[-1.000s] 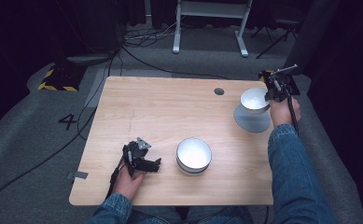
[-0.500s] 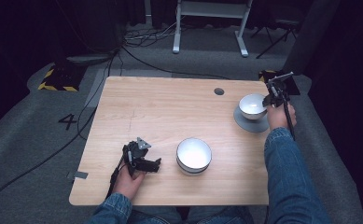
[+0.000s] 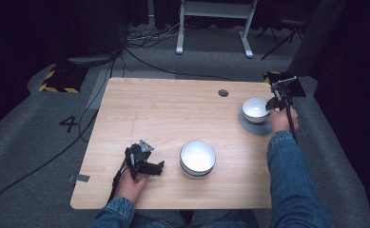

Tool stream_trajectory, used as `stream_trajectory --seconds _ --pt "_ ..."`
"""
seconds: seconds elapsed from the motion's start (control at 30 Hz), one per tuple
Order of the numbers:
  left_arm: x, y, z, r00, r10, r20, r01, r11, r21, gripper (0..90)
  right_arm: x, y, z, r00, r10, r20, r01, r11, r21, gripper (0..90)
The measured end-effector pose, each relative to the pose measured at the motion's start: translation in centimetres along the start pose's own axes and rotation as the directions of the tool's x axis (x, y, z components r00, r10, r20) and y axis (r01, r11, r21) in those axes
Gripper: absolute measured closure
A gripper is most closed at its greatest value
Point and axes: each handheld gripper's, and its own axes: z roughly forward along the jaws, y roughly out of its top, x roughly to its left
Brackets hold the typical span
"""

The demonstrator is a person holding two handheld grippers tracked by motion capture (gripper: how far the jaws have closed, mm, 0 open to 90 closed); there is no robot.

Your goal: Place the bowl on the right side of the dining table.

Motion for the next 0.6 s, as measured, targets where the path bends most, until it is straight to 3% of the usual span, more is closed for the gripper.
stream_trajectory --seconds 0.6 --pt "0.0 0.0 0.0 1.0 -0.001 0.001 0.001 1.0 0.0 0.5 -0.38 -0.33 0.35 0.9999 -0.007 -0.012 0.007 1.0 -0.007 81.9"
